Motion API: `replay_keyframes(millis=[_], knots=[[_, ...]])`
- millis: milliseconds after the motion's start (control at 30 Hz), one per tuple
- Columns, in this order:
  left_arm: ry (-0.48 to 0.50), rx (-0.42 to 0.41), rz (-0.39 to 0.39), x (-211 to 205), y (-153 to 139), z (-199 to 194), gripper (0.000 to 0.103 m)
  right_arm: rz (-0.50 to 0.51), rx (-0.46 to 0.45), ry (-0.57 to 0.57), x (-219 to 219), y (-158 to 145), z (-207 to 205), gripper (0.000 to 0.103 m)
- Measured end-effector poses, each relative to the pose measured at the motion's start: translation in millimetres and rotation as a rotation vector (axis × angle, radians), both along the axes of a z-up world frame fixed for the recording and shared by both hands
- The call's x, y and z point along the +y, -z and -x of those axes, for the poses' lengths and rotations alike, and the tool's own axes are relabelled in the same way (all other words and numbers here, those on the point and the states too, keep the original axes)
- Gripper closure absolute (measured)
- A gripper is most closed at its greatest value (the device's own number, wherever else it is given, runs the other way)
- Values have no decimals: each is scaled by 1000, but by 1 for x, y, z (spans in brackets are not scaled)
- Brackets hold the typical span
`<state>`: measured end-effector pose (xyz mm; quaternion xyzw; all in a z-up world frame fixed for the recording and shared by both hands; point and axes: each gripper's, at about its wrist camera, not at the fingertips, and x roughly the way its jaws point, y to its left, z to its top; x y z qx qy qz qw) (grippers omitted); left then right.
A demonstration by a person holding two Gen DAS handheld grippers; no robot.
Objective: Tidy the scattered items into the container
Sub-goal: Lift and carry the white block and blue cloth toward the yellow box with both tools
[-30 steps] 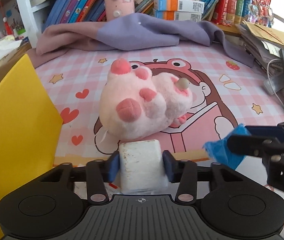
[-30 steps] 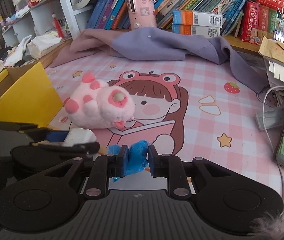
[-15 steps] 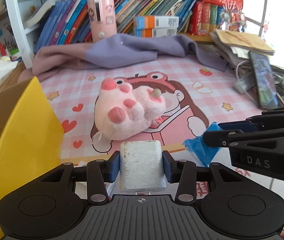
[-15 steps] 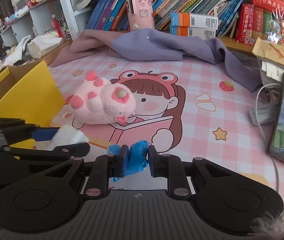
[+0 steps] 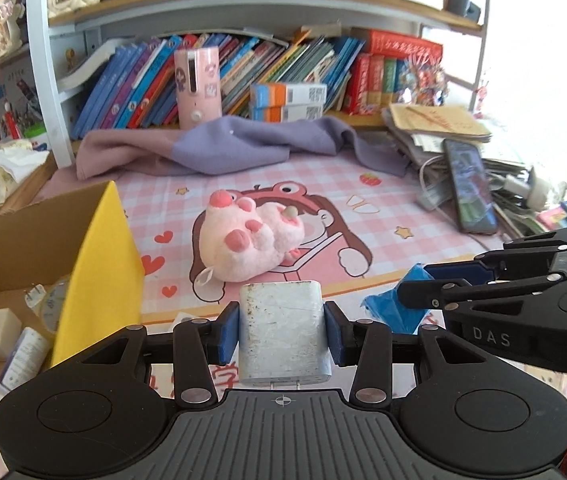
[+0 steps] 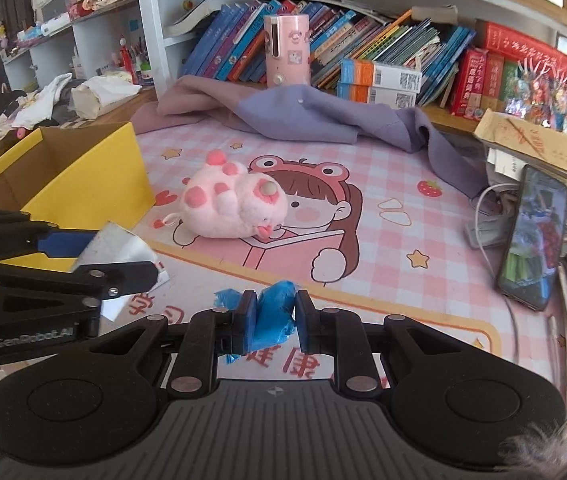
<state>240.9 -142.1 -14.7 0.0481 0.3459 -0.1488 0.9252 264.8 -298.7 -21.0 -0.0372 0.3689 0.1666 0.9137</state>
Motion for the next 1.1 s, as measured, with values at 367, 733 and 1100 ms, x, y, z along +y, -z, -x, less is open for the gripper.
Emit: replay_keyframes(millis=[367,733,1100], knots=[[64,-40,8,27,-5,54,61,18,-35,64,25,-10,59,84],[47,-63,12,84,-8,128,61,38,-35,64,74,-10,144,84],[42,-46,-7,130,-6,173,61,16,-45,56,121,-9,196,84]])
